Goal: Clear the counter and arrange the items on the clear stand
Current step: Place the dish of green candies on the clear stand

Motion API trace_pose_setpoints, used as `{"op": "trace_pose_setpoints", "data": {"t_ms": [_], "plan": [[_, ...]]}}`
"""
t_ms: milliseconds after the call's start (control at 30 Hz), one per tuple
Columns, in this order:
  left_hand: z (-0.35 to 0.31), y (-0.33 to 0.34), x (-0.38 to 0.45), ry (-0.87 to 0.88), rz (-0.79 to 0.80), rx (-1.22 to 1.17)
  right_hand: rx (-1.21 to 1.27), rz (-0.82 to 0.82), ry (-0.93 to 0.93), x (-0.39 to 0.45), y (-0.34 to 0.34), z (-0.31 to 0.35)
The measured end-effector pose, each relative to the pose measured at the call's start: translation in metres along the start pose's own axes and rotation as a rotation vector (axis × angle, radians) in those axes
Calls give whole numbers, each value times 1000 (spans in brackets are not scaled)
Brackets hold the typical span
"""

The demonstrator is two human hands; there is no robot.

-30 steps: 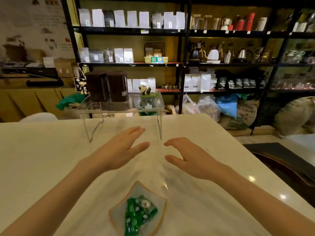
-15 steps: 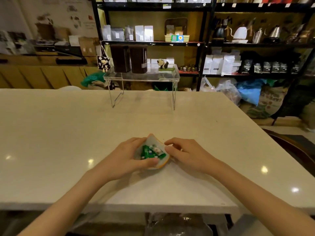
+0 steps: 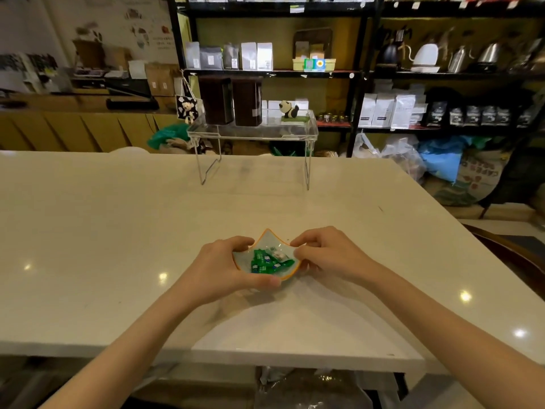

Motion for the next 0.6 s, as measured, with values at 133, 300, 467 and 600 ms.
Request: {"op": "trace_pose_setpoints", "data": {"t_ms": [133, 300, 467, 600], "plan": [[-7, -12, 24, -6, 24, 29, -20, 11, -7, 16, -12, 12], [-29, -33, 64, 33, 19, 62, -41, -27, -37, 45, -36, 33], [-50, -58, 107, 107, -19, 66, -23, -88, -78, 76, -66, 57], [-69, -80, 139, 175, -60, 70, -18, -133, -130, 101, -90, 81]]}}
Point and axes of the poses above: each hand's wrist, its own x-axis towards the middle knuckle, its own y-axis out of the palm, z = x × y, the point moved 7 cm from there along x, towards the middle knuckle, and after that the axes turned 9 degrees about x, right-handed, at the moved point
